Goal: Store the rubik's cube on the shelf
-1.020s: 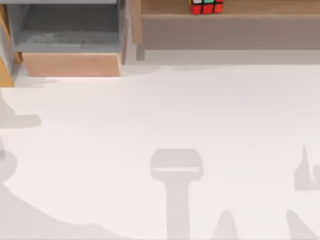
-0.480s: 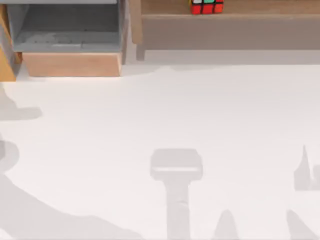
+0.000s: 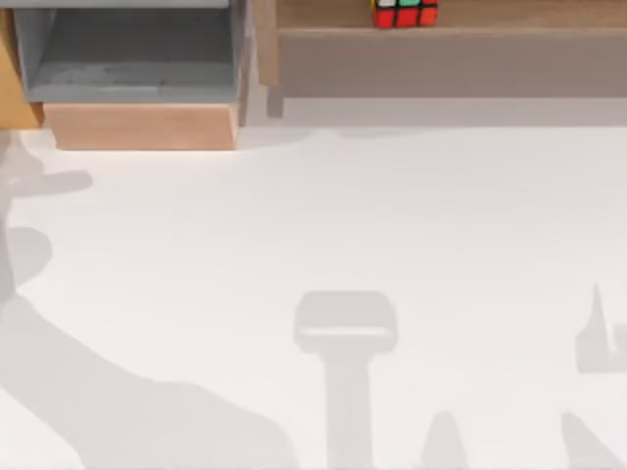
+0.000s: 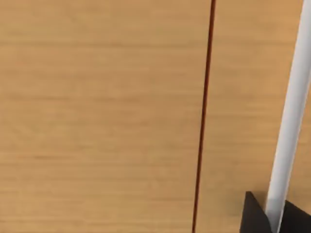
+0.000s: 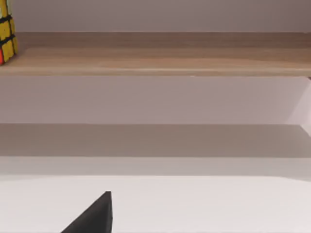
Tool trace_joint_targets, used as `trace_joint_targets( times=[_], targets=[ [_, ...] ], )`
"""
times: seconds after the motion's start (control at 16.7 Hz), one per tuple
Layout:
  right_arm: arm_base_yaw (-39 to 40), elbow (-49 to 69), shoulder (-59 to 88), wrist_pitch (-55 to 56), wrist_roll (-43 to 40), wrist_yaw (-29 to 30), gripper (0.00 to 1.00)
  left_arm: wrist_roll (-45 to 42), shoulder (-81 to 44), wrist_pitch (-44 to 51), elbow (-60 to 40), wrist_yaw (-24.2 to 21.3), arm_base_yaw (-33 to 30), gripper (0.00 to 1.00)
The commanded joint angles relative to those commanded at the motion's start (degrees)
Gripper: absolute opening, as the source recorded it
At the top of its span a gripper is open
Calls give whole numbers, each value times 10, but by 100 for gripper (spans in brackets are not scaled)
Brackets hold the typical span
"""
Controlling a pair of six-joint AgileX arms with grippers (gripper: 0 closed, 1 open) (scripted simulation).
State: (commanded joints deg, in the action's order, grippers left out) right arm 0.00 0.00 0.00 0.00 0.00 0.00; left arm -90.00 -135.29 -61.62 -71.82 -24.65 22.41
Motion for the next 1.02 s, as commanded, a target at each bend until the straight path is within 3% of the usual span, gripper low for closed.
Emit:
trace_joint_targets(
  times=[0.18,0.96,1.02],
  targets=[
    [0,0,0,0,0,0,100,0,0,0,0,0,0,0],
    [0,0,0,0,0,0,100,0,0,0,0,0,0,98],
    [0,0,0,0,0,0,100,0,0,0,0,0,0,100]
  ],
)
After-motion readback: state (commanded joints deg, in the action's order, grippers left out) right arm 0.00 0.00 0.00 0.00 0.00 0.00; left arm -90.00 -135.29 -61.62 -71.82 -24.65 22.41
